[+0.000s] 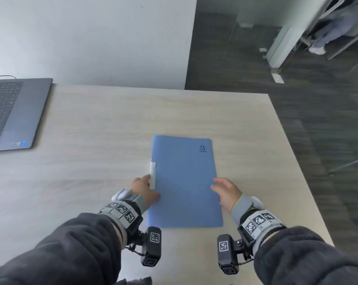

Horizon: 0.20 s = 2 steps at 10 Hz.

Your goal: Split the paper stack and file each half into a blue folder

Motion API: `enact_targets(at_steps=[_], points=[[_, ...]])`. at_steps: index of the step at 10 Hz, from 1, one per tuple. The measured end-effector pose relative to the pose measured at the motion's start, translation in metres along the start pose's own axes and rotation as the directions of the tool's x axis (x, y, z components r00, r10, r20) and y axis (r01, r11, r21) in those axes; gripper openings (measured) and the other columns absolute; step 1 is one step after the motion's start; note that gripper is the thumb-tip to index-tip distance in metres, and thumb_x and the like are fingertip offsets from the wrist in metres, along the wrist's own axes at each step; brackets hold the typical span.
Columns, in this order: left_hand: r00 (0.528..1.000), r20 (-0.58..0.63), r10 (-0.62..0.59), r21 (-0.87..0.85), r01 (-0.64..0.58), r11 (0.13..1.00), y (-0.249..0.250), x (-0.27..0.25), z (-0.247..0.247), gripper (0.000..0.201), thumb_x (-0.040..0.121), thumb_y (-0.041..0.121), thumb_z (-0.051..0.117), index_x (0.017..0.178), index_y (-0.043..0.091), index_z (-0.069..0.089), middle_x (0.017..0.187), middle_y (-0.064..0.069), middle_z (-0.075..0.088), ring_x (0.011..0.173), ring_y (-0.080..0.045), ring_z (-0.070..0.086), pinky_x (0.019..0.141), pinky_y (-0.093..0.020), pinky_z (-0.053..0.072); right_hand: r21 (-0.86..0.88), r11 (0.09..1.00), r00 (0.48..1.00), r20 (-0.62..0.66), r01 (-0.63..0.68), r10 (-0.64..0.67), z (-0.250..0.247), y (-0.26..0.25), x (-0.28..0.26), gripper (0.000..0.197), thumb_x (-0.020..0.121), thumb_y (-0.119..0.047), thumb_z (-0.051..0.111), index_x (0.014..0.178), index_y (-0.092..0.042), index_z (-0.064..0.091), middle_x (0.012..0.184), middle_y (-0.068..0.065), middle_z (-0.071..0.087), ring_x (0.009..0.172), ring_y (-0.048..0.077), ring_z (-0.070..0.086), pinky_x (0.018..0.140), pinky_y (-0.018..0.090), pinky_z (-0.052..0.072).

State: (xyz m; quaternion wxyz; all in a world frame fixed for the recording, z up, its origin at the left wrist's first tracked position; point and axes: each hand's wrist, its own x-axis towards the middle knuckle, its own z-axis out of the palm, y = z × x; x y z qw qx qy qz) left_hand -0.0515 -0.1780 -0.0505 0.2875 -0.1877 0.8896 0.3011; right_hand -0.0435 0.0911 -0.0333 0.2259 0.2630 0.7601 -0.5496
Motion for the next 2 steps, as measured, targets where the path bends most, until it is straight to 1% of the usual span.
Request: enact_targets(at_steps=[1,2], points=[[1.000,-0.024,-0.020,-0.052,0.018,0.998,0.005,-0.011,-0.003,0.067,0.071,0.032,0.072,0.131,0.014,0.049,0.122,-0.008,0.052,0.097,-0.028,0.057,0.090,-0.039,0.050,0.037,0.999,0.999,0.043,0.010,-0.012,-0.004,-0.001,-0.006,0.043,0.076,-0.026,0.065,0.119,-0.020,0.058,0.130,0.005,0.056,0.116,0.020,0.055,0.102,0.040,0.044],[0.998,-0.064,-0.026,-0.098,0.019,0.995,0.011,-0.022,-0.006,0.088,0.065,0.045,0.070,0.144,0.027,0.036,0.140,-0.002,0.044,0.113,-0.028,0.057,0.099,-0.044,0.047,0.014,0.998,0.996,0.063,0.060,-0.060,-0.013,-0.011,-0.016,0.040,0.084,-0.021,0.063,0.123,-0.012,0.058,0.119,0.002,0.058,0.105,0.015,0.054,0.075,0.024,0.044]])
